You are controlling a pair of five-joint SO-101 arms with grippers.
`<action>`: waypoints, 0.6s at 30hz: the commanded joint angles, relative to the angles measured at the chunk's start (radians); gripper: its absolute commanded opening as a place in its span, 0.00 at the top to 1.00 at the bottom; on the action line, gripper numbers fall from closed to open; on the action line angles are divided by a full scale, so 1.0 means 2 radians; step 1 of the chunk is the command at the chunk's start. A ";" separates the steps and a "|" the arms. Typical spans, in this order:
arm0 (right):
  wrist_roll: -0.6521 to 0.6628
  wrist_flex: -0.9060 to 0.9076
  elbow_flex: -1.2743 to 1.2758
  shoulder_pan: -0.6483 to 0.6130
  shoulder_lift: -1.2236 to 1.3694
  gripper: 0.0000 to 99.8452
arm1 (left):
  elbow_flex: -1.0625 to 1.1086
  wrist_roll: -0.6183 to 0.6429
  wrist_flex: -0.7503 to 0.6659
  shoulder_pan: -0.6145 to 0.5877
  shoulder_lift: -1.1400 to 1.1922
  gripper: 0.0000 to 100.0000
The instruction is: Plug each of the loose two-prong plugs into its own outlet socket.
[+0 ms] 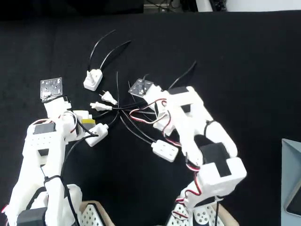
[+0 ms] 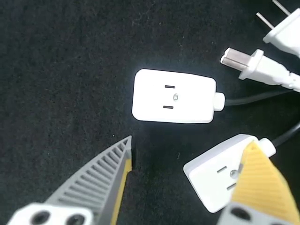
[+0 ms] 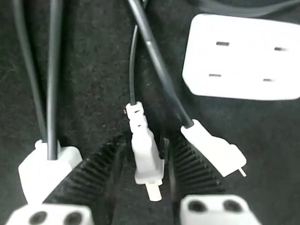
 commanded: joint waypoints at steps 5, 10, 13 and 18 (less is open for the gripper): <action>0.026 0.056 -0.042 0.012 -0.003 0.99 | -0.001 0.002 -0.008 -0.001 -0.007 0.65; 0.025 0.096 -0.061 0.024 -0.063 0.99 | -0.001 0.002 -0.008 -0.001 -0.007 0.65; 0.025 0.113 -0.059 0.042 -0.121 0.99 | -0.001 0.002 -0.008 -0.001 -0.007 0.65; 0.006 0.150 -0.059 0.071 -0.208 0.99 | -0.001 0.002 -0.008 -0.001 -0.007 0.65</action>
